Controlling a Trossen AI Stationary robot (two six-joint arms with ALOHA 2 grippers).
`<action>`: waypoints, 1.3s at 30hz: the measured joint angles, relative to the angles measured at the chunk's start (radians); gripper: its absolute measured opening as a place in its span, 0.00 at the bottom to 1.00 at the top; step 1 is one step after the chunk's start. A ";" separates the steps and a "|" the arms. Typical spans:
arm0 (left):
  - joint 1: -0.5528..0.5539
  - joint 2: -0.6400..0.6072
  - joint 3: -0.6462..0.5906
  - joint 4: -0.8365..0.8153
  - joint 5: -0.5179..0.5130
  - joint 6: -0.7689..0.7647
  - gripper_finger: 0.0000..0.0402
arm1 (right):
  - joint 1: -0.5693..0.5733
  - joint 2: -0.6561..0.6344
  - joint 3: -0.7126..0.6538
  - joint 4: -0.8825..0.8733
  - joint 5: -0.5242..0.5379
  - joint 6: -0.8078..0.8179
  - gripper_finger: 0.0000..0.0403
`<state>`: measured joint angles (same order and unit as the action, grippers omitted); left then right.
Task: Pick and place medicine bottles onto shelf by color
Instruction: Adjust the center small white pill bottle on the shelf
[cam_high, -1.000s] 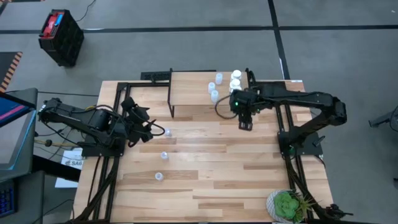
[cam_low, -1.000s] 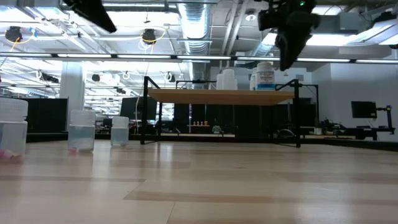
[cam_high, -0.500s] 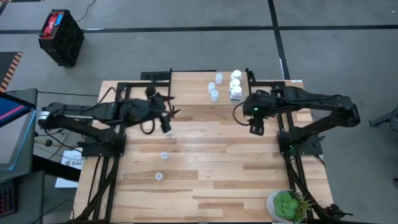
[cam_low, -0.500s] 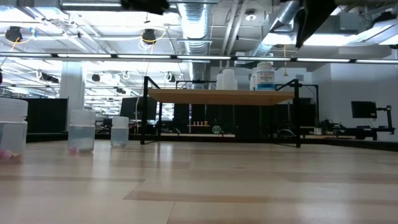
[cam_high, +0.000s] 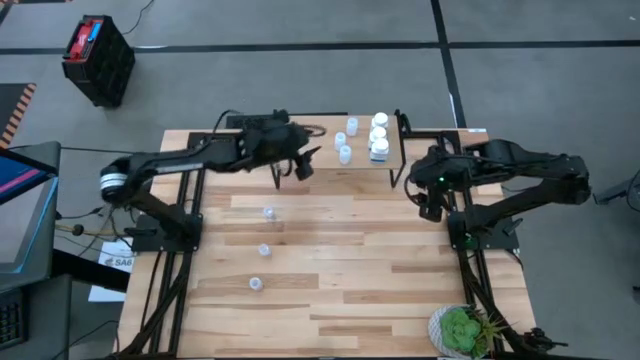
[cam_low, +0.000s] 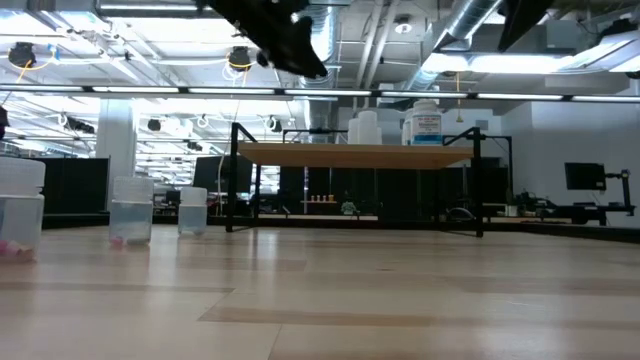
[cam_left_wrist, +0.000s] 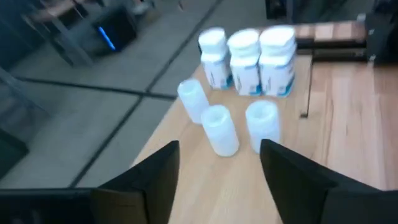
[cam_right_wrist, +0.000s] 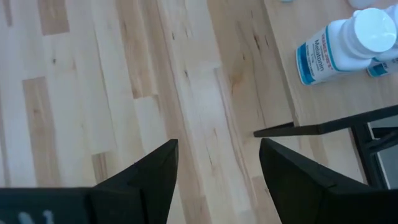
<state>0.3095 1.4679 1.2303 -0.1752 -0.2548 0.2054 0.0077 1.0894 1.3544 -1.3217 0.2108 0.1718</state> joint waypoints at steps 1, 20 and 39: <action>0.016 0.028 0.025 -0.015 0.017 0.000 0.50 | 0.005 -0.003 0.000 -0.002 0.000 0.004 0.62; 0.066 0.178 0.297 -0.298 0.037 0.001 0.27 | 0.031 -0.011 0.000 -0.051 0.000 -0.029 0.62; 0.126 0.289 0.293 -0.323 0.134 0.006 0.26 | 0.031 -0.011 0.000 -0.088 0.000 0.049 0.62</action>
<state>0.4358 1.7565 1.5237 -0.4986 -0.1205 0.2110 0.0384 1.0786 1.3544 -1.4097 0.2108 0.2207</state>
